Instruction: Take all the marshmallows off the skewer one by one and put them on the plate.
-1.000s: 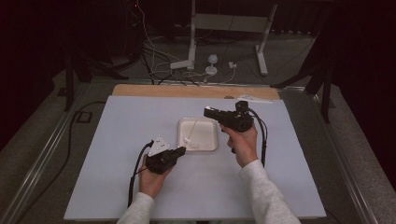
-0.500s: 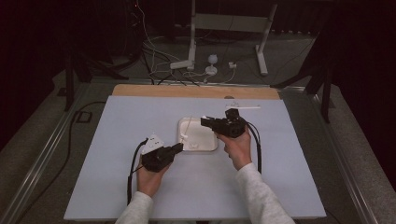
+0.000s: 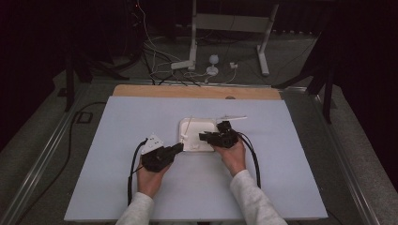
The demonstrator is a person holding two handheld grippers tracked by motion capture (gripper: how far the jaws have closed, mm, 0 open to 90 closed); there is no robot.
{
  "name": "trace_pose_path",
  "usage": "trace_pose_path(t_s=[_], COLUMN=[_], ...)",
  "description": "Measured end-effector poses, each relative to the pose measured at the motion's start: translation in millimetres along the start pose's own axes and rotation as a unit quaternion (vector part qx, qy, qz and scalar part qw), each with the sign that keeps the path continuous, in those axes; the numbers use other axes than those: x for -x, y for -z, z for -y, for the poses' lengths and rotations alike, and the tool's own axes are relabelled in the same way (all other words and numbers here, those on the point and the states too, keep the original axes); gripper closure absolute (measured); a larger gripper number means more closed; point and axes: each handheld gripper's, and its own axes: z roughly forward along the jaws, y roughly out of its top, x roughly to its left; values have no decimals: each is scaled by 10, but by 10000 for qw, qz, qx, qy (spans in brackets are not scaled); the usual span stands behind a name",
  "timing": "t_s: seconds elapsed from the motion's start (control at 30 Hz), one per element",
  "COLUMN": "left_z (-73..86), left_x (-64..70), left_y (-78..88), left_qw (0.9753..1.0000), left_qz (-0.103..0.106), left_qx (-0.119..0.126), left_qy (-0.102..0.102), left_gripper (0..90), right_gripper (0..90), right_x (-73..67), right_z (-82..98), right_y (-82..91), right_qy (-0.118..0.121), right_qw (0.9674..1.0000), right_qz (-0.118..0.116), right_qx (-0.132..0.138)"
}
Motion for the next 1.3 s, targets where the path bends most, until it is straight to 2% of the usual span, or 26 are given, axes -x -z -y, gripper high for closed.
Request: trace_pose_path(t_s=[0.03, 0.13, 0.27, 0.33, 0.37, 0.4, 0.5, 0.53, 0.57, 0.67, 0.7, 0.73, 0.97, 1.3], left_z=[1, 3, 2, 2, 2, 3, 3, 3, 4, 3, 3, 3, -2, -18], left_x=[-2, -4, -7, -9, -10, -11, -12, -12, -11, -9, -10, -10, -4, 33], left_y=[-1, -5, -5, -4, -4, -5, -8, -8, -9, -10, -10, -9, -6, -11], left_qw=[10000, 10000, 10000, 10000, 10000, 10000, 10000, 10000, 10000, 10000, 10000, 10000, 10000, 9999], left_qz=[0, 3, -11, -18, -22, -22, -27, -30, -29, -27, -26, -27, 11, 138], left_qx=[-1, -12, -14, -8, -7, -5, -7, -11, -12, -14, -11, -10, 14, 68], left_qy=[-1, 10, 12, 21, 27, 33, 35, 34, 35, 31, 31, 33, 40, 47], left_gripper=[897, 897, 897, 897, 897, 897, 898, 898, 898, 897, 897, 898, 898, 898], right_gripper=[750, 677, 438, 363, 325, 325, 290, 277, 277, 254, 254, 245, 218, 171], right_x=[0, 29, 26, -1, -42, -42, -114, -158, -158, -220, -220, -246, -316, -421], right_z=[0, 45, 57, 47, 28, 28, -2, -20, -20, -55, -55, -72, -107, -139], right_y=[0, -36, -50, -17, 34, 34, 102, 135, 135, 186, 186, 199, 206, 153], right_qy=[0, -7, -10, 21, 77, 77, 185, 249, 249, 189, 189, 190, 229, 292], right_qw=[10000, 9999, 9993, 9996, 9998, 9998, 9998, 9994, 9994, 9976, 9976, 9966, 9938, 9925], right_qz=[0, 98, 329, 281, 167, 167, -38, -181, -181, -580, -580, -707, -990, -1114], right_qx=[0, -87, -179, -76, 21, 21, 112, 164, 164, 314, 314, 391, 440, 400])
